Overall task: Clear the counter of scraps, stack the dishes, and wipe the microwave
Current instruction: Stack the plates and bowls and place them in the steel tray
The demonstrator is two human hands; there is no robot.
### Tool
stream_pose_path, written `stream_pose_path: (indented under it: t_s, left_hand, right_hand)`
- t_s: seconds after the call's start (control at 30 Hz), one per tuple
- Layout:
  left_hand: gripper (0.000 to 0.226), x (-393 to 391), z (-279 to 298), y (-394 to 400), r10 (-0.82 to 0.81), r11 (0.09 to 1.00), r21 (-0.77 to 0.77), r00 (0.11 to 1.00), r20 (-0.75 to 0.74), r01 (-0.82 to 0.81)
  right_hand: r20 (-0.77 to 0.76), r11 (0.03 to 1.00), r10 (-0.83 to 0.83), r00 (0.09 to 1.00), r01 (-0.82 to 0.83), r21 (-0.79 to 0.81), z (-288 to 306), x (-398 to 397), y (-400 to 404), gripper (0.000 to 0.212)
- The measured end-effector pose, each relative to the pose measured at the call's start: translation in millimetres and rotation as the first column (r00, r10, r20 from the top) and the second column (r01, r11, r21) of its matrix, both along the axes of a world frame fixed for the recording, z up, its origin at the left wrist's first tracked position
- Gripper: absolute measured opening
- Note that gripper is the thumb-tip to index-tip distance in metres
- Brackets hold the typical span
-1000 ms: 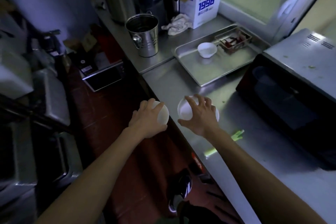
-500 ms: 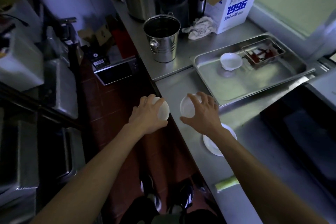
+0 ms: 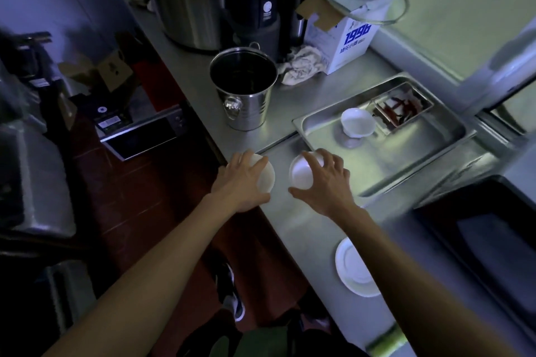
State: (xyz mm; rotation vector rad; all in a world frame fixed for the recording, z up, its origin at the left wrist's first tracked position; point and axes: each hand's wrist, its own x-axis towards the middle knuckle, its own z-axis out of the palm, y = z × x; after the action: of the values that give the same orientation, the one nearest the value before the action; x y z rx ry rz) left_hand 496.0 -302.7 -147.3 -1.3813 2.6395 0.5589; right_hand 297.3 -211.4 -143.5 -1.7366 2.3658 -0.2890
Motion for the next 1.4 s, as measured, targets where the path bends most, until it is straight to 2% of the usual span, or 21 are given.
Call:
stream_pose_path:
  t_s: [0.27, 0.47, 0.67, 1.03, 1.4]
  left_hand:
    - [0.087, -25, 2, -86, -0.197, 0.98, -0.011, 0.98, -0.031, 0.196]
    - [0.09, -56, -4, -109, -0.323, 0.945, 0.03, 0.945, -0.051, 0.325]
    - [0.087, -105, -15, -127, -0.429, 0.903, -0.028, 0.902, -0.054, 0.428]
    - [0.094, -217, -13, -174, -0.559, 0.829, 0.011, 0.829, 0.0, 0.559]
    - [0.09, -307, -3, -211, -0.583, 0.813, 0.0, 0.813, -0.001, 0.583]
  right_hand:
    - [-0.01, 0.976, -0.216, 0.976, 0.216, -0.007, 8, -5, -43, 0.094]
    - [0.01, 0.924, -0.382, 0.924, 0.381, 0.029, 7, -22, -40, 0.095]
    - [0.061, 0.865, -0.501, 0.863, 0.499, 0.045, 2, -57, -43, 0.092]
    - [0.134, 0.785, -0.618, 0.775, 0.618, 0.045, -23, -140, -74, 0.093]
    - [0.122, 0.794, -0.607, 0.785, 0.604, 0.065, -51, -194, -111, 0.094]
